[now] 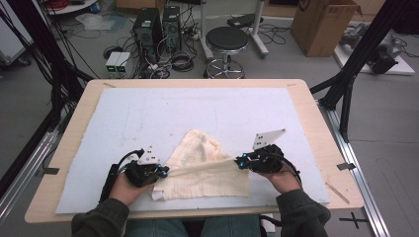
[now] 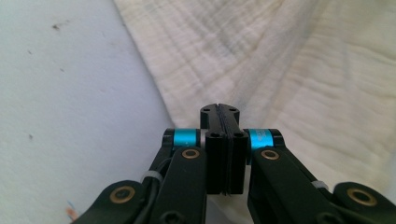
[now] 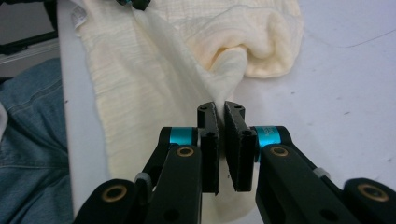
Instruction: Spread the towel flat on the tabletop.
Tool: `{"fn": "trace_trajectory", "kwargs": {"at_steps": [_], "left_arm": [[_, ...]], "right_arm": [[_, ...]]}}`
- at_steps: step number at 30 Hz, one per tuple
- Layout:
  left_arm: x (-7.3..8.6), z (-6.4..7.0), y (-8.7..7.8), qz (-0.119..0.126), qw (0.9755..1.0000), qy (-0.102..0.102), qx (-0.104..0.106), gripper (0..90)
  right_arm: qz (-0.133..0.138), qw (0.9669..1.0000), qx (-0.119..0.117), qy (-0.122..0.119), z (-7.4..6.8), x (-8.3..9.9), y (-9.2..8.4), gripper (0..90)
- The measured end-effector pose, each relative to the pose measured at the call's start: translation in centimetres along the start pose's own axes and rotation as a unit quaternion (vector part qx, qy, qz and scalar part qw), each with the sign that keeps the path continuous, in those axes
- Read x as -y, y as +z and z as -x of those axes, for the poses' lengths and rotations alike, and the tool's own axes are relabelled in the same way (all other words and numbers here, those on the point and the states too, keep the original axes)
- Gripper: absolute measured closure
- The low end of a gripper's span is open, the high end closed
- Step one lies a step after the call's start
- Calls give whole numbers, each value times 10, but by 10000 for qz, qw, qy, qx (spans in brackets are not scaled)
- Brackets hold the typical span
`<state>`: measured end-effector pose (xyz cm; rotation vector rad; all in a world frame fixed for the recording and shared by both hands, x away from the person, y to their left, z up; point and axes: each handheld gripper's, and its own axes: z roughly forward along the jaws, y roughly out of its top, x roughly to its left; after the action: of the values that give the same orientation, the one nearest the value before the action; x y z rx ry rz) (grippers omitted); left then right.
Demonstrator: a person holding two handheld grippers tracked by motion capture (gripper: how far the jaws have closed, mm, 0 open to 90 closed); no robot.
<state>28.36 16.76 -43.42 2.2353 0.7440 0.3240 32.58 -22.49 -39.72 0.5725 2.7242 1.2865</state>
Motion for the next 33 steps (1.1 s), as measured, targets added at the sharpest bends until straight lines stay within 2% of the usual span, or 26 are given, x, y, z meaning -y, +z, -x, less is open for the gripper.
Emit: {"fn": "trace_trajectory", "kwargs": {"at_steps": [2, 4, 6, 9, 10, 14, 16, 19, 22, 27, 28, 29, 32, 33], "left_arm": [[4, 4, -6, 20, 10000, 21, 29, 889], [7, 5, -10, 43, 10000, -25, 77, 889], [8, 2, -14, 167, 9996, -91, 190, 880], [0, -3, -18, 374, 9989, -182, 207, 776], [-6, -6, -18, 467, 9985, -229, 186, 743], [-32, -17, -12, 699, 9973, -203, 1, 639], [-43, -22, -4, 805, 9965, -189, -95, 618], [-57, -27, 14, 725, 9971, -168, -174, 566], [-62, -31, 33, 578, 9978, -319, -67, 534], [-58, -35, 55, 37, 9992, -373, -109, 520], [-56, -36, 58, -98, 9992, -361, -111, 528], [-55, -36, 59, -121, 9994, -303, -133, 552], [-54, -33, 59, -48, 9994, -200, -292, 652], [-54, -32, 60, -42, 9992, -164, -365, 704]], "right_arm": [[-20, 9999, -142, 49, -8, 4, 4, 849], [-164, 9993, -334, 28, -15, 8, 11, 847], [-267, 9986, -454, -31, -20, 10, 16, 813], [-21, 9981, -608, 19, -21, 3, 10, 710], [63, 9982, -592, 19, -20, -1, 6, 704], [506, 9981, -346, -59, -7, -24, -11, 681], [647, 9976, -257, 43, 3, -32, -11, 684], [529, 9983, -160, 192, 18, -36, 6, 680], [267, 9989, -133, 357, 27, -32, 31, 667], [-5, 9974, -97, 712, 43, -22, 63, 635], [-59, 9970, -78, 771, 44, -22, 67, 628], [-82, 9968, -44, 789, 47, -21, 72, 626], [-131, 9958, -77, 906, 51, -22, 83, 635], [-175, 9955, -105, 927, 52, -22, 87, 674]]}}
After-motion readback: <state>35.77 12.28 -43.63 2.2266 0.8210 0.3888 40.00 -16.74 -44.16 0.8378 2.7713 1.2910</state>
